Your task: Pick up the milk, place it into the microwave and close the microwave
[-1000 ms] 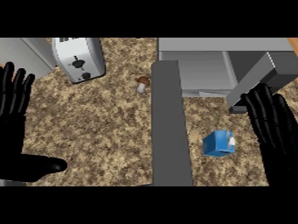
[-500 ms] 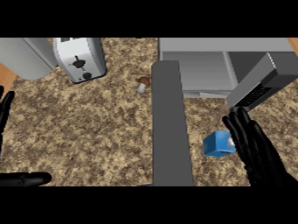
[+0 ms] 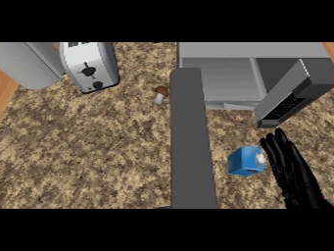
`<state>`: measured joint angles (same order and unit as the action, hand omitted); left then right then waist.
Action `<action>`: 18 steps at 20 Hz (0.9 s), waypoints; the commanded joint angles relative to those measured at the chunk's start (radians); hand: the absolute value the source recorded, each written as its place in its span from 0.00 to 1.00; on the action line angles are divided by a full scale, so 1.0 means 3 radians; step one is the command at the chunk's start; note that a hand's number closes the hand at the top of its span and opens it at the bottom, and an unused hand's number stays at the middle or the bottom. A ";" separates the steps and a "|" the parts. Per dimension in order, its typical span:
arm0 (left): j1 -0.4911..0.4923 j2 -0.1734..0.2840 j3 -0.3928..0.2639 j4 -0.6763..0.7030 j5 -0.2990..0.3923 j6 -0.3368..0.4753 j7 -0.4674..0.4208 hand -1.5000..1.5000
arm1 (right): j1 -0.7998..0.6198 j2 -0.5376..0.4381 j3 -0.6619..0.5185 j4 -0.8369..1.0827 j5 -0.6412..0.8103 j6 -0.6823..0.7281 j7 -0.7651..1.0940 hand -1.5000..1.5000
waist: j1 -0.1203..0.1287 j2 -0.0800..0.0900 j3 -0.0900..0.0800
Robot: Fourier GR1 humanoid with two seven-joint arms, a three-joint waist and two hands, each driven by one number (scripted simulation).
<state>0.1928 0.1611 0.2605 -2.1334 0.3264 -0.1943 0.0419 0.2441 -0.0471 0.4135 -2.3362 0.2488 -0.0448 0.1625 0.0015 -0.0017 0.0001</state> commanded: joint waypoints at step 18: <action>0.0372 -0.0062 0.0396 -0.0146 0.0373 -0.0500 0.0065 0.00 | 0.0079 -0.0111 -0.0978 0.1797 -0.0553 0.0011 -0.1437 0.00 | -0.0003 0.0008 0.0002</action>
<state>0.3297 0.1491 0.3997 -2.1905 0.4529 -0.3468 0.0368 0.2755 -0.0736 0.1930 -1.9396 0.1204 -0.0494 -0.1529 0.0037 -0.0008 0.0003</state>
